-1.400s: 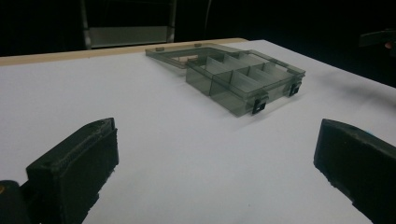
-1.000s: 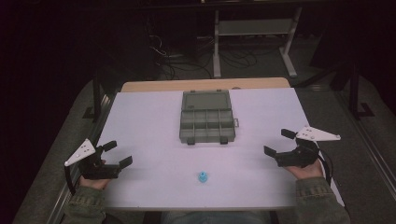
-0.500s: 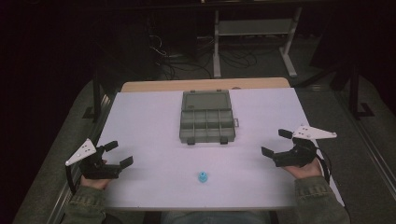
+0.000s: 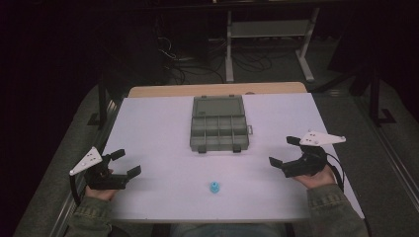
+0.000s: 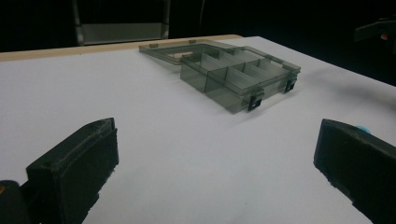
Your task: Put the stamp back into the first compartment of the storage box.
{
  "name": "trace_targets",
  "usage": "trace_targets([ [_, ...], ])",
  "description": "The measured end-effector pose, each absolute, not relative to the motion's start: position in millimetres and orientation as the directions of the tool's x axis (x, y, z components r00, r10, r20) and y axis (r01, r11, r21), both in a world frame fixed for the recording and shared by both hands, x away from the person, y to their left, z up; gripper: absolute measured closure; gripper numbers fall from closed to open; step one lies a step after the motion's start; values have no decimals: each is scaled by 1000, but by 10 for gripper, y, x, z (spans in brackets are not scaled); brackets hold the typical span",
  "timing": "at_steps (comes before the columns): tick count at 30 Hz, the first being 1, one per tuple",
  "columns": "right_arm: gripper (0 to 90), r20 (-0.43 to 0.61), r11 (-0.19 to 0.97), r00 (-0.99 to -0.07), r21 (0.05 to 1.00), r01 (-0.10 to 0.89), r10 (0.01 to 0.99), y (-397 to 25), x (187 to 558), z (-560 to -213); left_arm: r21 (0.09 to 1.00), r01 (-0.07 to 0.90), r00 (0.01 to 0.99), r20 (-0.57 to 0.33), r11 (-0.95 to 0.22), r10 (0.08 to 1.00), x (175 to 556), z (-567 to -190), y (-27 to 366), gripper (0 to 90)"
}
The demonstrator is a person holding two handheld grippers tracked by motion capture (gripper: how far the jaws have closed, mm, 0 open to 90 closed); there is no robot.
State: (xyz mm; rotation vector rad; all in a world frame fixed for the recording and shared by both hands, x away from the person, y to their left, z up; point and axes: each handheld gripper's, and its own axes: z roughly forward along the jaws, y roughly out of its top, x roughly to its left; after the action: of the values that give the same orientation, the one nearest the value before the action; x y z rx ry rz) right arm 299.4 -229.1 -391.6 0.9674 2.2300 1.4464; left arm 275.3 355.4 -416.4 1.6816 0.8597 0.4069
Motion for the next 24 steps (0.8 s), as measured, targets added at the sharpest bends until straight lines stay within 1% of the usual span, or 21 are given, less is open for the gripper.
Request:
trace_targets([
  [24,0,80,342,-792,872,349,605,-1938,3011,-3870,942,327,669,-173,-77,723,2746,-4163,3554,0],
])
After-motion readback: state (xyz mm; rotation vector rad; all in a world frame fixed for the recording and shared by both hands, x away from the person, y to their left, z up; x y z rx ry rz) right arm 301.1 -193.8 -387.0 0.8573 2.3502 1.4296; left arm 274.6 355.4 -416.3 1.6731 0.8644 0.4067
